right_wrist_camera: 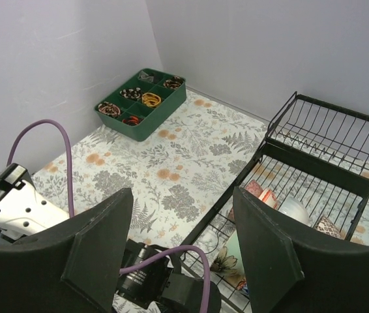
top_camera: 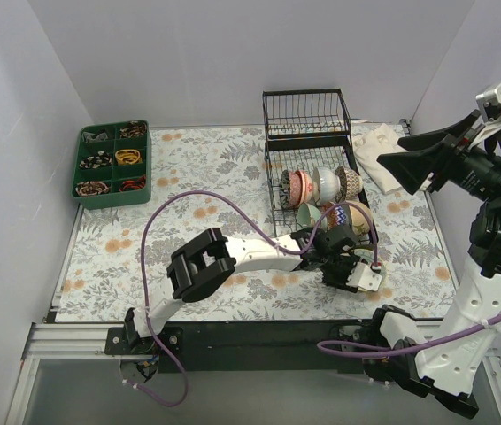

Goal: Load the bowls into the dish rack

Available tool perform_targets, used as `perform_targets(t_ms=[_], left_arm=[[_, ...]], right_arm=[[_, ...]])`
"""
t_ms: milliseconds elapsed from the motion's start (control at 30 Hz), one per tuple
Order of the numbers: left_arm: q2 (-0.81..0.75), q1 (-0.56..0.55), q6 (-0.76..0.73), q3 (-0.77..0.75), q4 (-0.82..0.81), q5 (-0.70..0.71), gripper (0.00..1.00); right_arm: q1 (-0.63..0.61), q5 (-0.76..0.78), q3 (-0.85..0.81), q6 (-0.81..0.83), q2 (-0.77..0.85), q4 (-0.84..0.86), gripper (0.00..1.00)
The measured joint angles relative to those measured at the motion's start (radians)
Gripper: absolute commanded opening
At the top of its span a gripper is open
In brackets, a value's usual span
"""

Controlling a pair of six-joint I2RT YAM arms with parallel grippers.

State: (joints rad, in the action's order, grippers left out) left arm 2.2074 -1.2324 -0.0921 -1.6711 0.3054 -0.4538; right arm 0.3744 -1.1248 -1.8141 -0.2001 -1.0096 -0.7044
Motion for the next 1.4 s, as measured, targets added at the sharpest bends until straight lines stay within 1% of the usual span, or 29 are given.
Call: perform_targets(t_ms=[133, 167, 267, 400, 533, 700, 867, 1000, 1067, 1133, 1200, 1233, 1333, 1400], left_arm=[[0.007, -0.003, -0.003, 0.0, -0.023, 0.026, 0.19], [0.008, -0.008, -0.016, 0.0, -0.026, 0.027, 0.13], [0.008, -0.034, -0.037, 0.0, -0.037, 0.044, 0.05], [-0.004, -0.068, -0.053, 0.004, -0.053, 0.074, 0.02], [-0.056, -0.089, -0.025, 0.045, -0.003, 0.065, 0.0], [-0.179, -0.121, 0.054, 0.075, 0.14, 0.018, 0.0], [-0.341, -0.146, 0.13, 0.027, 0.284, -0.029, 0.0], [-0.475, -0.129, 0.142, 0.008, 0.362, -0.027, 0.0], [-0.529, -0.084, 0.152, 0.019, 0.39, -0.029, 0.0], [-0.577, -0.008, 0.166, 0.055, 0.391, -0.026, 0.0], [-0.61, 0.124, 0.224, 0.089, 0.394, -0.034, 0.0], [-0.608, 0.214, 0.284, 0.089, 0.389, -0.038, 0.0], [-0.588, 0.427, 0.447, 0.084, 0.332, -0.063, 0.0], [-0.58, 0.537, 0.596, 0.09, 0.261, -0.086, 0.0]], right_arm=[[-0.018, 0.02, 0.006, 0.011, -0.001, -0.003, 0.71], [-0.021, 0.026, 0.007, 0.014, -0.002, -0.003, 0.71], [-0.032, 0.04, 0.007, 0.019, -0.004, -0.004, 0.71], [-0.041, 0.049, 0.002, 0.023, -0.01, -0.013, 0.71], [-0.043, 0.049, -0.021, 0.026, -0.027, -0.029, 0.7], [-0.043, 0.051, -0.031, 0.033, -0.04, -0.03, 0.7], [-0.043, 0.076, -0.014, 0.046, -0.039, -0.029, 0.7], [-0.043, 0.099, 0.023, 0.048, -0.044, -0.029, 0.7], [-0.043, 0.118, 0.04, 0.048, -0.056, -0.027, 0.7], [-0.043, 0.142, 0.053, 0.05, -0.071, -0.026, 0.7], [-0.043, 0.172, 0.079, 0.064, -0.086, -0.023, 0.7], [-0.043, 0.186, 0.098, 0.075, -0.091, -0.023, 0.7], [-0.043, 0.227, 0.184, 0.119, -0.09, -0.028, 0.7], [-0.043, 0.256, 0.23, 0.151, -0.091, -0.04, 0.7]])
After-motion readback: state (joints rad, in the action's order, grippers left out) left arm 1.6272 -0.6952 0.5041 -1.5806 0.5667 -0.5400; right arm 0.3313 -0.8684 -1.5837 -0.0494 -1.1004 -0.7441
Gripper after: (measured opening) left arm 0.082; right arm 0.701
